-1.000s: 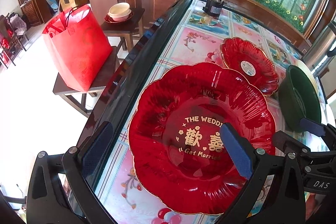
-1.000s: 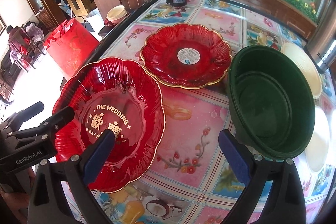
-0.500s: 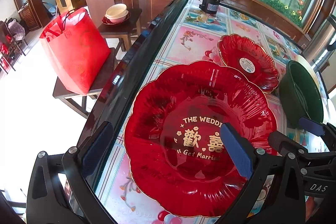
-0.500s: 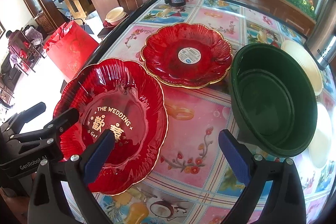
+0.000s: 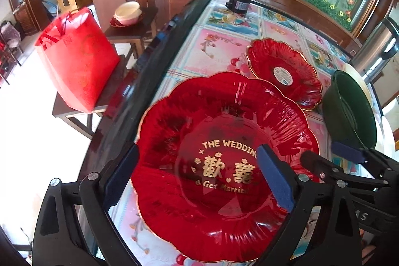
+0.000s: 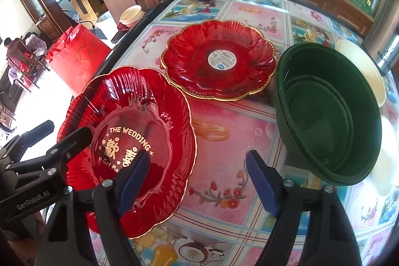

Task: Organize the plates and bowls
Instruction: 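Close the left gripper on the rim of the large red plate, then lift the large red plate off the table with the left gripper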

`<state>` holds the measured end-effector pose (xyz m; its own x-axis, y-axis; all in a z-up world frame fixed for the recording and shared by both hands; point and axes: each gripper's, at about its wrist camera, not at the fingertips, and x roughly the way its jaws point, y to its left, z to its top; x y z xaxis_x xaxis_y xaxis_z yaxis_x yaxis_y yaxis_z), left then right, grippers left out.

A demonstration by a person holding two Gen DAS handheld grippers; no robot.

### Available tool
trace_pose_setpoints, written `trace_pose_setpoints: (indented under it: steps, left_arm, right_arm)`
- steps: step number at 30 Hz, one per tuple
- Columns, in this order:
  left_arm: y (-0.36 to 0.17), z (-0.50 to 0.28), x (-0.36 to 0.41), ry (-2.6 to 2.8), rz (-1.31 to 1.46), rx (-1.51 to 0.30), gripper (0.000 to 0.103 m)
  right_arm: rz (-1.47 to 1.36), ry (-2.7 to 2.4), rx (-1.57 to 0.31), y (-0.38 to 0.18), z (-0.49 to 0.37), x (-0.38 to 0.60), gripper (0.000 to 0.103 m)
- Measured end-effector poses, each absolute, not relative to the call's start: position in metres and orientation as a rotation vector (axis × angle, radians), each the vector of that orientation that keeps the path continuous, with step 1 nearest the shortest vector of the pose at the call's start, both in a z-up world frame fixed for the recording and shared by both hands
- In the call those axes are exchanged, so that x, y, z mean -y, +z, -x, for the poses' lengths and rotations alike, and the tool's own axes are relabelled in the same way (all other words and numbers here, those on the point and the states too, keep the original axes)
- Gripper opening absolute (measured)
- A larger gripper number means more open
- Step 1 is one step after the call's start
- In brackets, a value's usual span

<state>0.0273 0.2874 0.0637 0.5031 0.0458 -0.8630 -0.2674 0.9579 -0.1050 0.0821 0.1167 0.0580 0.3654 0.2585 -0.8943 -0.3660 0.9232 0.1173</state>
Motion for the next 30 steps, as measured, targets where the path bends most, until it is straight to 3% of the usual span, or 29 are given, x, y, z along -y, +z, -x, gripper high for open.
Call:
trace_pose_setpoints:
  steps: [2,3,13,14,15,17,18,22,30]
  left_arm:
    - [0.058,-0.032,-0.285,0.182,0.231,-1.057,0.076]
    - [0.054,-0.034,-0.284,0.181,0.227,-1.075,0.076]
    - [0.032,-0.046,-0.290,0.180,0.264,-1.159,0.076]
    - [0.031,-0.046,-0.289,0.175,0.259,-1.163,0.073]
    - [0.030,-0.046,-0.287,0.169,0.258,-1.166,0.069]
    - [0.026,-0.047,-0.285,0.156,0.259,-1.192,0.028]
    - [0.022,-0.046,-0.284,0.143,0.273,-1.209,0.018]
    - [0.026,-0.042,-0.274,0.092,0.261,-1.213,0.011]
    - [0.048,-0.017,-0.269,0.115,0.230,-1.146,0.010]
  right_arm:
    - [0.105,0.397,-1.142,0.055,-0.084,-0.118,0.058]
    - [0.105,0.396,-1.148,0.053,-0.085,-0.118,0.053]
    - [0.069,0.425,-1.209,0.036,-0.098,-0.119,0.050]
    - [0.060,0.440,-1.221,0.033,-0.100,-0.119,0.041]
    - [0.055,0.448,-1.228,0.032,-0.101,-0.120,0.029]
    - [0.038,0.477,-1.240,0.027,-0.100,-0.121,0.019]
    - [0.032,0.489,-1.241,0.028,-0.099,-0.121,0.012]
    - [0.025,0.527,-1.242,0.031,-0.091,-0.123,0.008]
    - [0.064,0.549,-1.234,0.035,-0.064,-0.129,0.007]
